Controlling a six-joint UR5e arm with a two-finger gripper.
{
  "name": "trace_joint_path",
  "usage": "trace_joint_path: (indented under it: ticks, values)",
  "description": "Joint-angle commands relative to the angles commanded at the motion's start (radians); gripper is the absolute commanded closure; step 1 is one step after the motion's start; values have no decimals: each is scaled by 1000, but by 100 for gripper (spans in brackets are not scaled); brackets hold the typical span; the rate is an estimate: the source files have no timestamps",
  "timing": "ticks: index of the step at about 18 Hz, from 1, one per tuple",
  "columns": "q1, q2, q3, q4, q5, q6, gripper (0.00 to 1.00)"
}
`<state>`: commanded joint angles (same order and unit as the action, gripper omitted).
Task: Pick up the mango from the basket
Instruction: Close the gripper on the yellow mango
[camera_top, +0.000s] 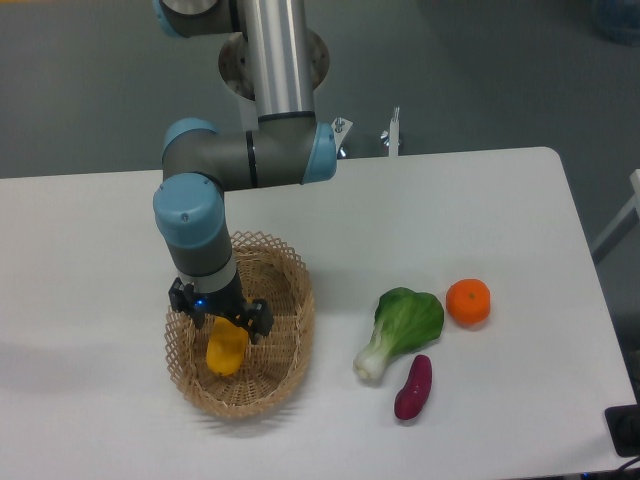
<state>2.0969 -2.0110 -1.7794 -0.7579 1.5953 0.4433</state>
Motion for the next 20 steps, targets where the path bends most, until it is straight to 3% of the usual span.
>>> trace_joint_path:
  ticks: [9, 15, 20]
  values:
    - [-11, -20, -2, 15, 15, -8, 2]
    - [-12, -18, -3, 14, 21, -18, 52]
    - [-12, -14, -2, 15, 21, -14, 56]
